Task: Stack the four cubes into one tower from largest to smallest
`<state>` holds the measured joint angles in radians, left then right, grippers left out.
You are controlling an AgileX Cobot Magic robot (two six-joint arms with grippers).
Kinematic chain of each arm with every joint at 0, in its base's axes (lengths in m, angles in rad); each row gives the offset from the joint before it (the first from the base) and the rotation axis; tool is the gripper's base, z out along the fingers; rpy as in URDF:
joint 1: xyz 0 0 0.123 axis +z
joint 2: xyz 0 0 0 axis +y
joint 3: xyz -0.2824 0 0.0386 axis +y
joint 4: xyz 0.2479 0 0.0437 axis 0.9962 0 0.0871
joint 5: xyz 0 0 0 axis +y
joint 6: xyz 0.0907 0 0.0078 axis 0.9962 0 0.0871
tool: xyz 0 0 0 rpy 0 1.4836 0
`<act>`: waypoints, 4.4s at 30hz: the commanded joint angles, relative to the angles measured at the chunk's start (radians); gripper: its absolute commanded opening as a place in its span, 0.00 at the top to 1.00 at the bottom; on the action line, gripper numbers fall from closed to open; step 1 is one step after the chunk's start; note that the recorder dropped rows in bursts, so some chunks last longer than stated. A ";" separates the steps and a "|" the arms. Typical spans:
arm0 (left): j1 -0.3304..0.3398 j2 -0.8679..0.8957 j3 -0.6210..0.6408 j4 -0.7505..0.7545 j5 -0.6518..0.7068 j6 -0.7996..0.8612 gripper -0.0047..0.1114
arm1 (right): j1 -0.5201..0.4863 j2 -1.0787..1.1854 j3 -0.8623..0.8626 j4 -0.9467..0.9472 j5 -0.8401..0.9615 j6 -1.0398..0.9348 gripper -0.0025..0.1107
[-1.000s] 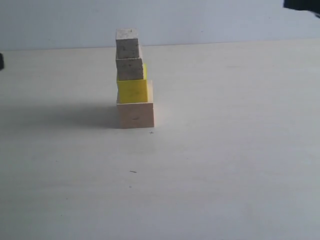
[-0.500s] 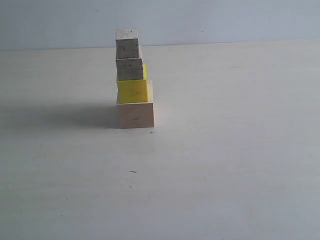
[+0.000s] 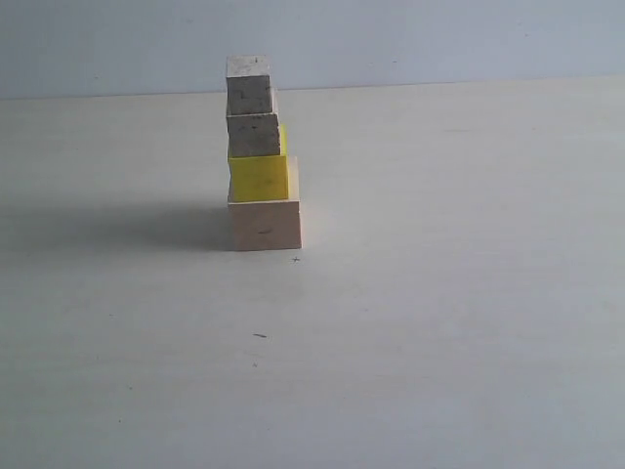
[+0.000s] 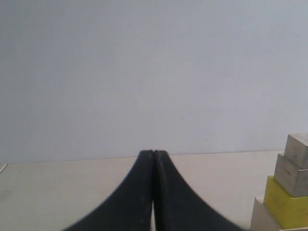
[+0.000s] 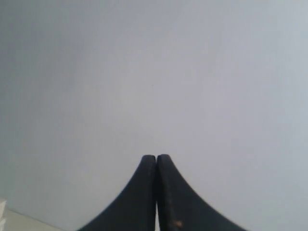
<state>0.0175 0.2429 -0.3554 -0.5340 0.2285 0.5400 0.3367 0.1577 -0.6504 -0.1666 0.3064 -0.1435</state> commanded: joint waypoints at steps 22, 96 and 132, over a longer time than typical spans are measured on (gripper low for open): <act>0.002 -0.009 0.003 0.006 0.028 -0.050 0.96 | 0.001 -0.142 -0.055 -0.409 0.537 0.596 0.98; 0.018 -0.243 0.355 0.479 0.134 -0.649 0.96 | 0.001 -0.142 -0.055 -0.359 0.545 0.597 0.98; 0.021 -0.243 0.355 0.503 0.136 -0.651 0.96 | 0.001 -0.142 -0.055 -0.359 0.545 0.599 0.98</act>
<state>0.0400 0.0045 -0.0028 -0.0328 0.3754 -0.1049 0.3367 0.0159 -0.7021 -0.5241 0.8523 0.4552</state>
